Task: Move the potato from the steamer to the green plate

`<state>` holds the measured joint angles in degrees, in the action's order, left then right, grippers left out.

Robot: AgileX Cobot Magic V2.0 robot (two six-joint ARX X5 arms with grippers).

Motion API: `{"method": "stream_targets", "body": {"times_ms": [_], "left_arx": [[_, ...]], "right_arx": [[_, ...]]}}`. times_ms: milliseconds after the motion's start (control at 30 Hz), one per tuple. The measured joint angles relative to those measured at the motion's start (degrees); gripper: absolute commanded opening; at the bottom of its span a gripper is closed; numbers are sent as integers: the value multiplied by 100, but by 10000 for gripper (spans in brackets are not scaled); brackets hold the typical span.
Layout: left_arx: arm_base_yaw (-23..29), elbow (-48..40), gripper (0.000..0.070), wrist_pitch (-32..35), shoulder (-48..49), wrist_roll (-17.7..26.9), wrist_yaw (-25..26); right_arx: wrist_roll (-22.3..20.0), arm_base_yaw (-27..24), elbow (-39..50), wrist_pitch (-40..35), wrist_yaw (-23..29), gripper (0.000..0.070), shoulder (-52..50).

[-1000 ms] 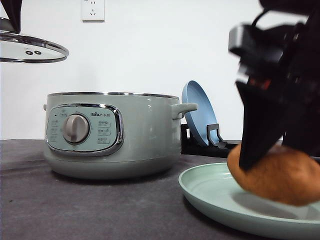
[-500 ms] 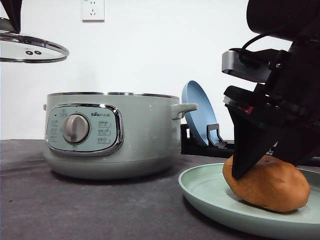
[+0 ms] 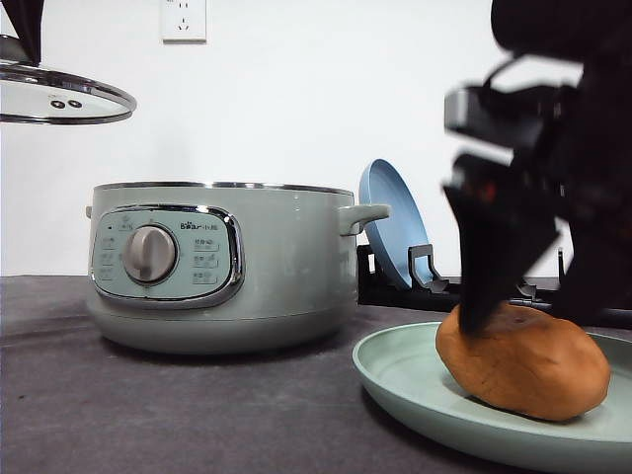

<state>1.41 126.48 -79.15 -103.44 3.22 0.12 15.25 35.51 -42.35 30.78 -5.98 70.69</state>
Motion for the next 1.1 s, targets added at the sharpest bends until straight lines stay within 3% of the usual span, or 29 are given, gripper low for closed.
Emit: {"method": "stream_targets", "body": {"times_ms": [133, 533, 833, 1100], "left_arx": [[-52, 0, 10, 2, 0, -23, -5], [-179, 1, 10, 11, 0, -38, 0], [-372, 0, 10, 11, 0, -91, -2], [-688, 0, 10, 16, 0, -103, -1]], "right_arx": [[4, 0, -544, 618, -2, 576, -605], [156, 0, -2035, 2586, 0, 579, -2931], [170, 0, -2627, 3284, 25, 579, -4238], [299, 2, -2627, 3485, 287, 579, -4573]]}}
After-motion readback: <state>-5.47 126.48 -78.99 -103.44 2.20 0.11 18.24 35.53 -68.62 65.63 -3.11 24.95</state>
